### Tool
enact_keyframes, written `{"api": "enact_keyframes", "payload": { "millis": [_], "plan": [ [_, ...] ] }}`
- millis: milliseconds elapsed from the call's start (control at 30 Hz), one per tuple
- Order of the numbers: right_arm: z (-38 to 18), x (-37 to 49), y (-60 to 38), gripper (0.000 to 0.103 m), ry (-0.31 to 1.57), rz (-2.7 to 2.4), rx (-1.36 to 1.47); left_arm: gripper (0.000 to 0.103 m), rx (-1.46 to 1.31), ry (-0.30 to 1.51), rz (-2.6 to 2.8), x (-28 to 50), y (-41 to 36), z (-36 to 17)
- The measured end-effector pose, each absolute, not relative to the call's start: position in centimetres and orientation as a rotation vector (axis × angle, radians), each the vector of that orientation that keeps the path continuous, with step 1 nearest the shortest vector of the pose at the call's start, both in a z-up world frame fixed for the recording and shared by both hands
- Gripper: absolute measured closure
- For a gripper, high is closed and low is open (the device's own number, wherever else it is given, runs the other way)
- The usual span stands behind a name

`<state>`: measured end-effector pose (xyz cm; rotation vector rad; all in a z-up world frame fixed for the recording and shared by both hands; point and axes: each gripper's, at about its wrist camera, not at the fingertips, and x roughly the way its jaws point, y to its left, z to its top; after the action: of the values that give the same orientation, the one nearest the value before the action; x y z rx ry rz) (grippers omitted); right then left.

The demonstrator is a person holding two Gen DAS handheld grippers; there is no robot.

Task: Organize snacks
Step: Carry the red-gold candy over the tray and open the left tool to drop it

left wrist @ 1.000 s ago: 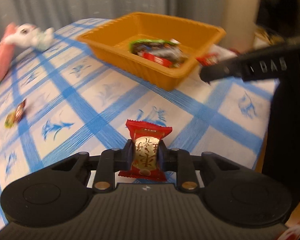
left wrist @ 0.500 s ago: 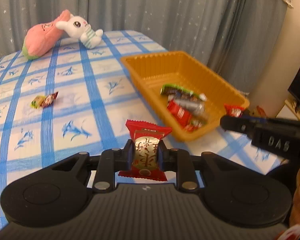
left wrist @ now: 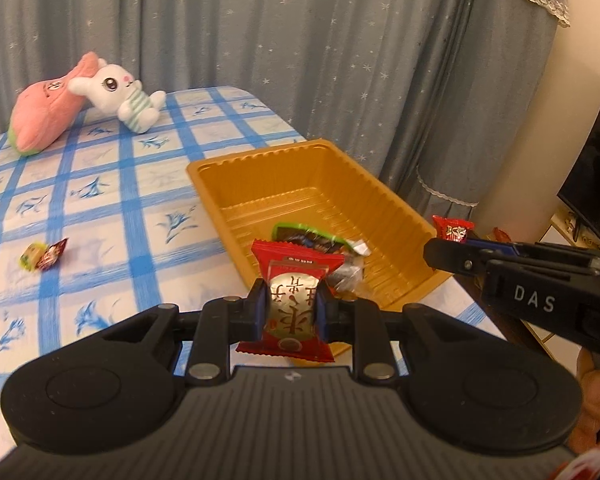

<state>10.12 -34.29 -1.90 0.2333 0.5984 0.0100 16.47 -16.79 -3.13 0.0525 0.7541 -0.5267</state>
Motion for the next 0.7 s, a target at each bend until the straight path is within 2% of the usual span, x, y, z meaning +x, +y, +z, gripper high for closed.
{"api": "enact_keyframes", "payload": {
  "millis": [700],
  "plan": [
    [-3.1,15.2,-37.9,0.084,0.638,0.008,0.203,0.081,0.045,0.777,-0.548,20.7,-20.7,-4.5]
  ]
}}
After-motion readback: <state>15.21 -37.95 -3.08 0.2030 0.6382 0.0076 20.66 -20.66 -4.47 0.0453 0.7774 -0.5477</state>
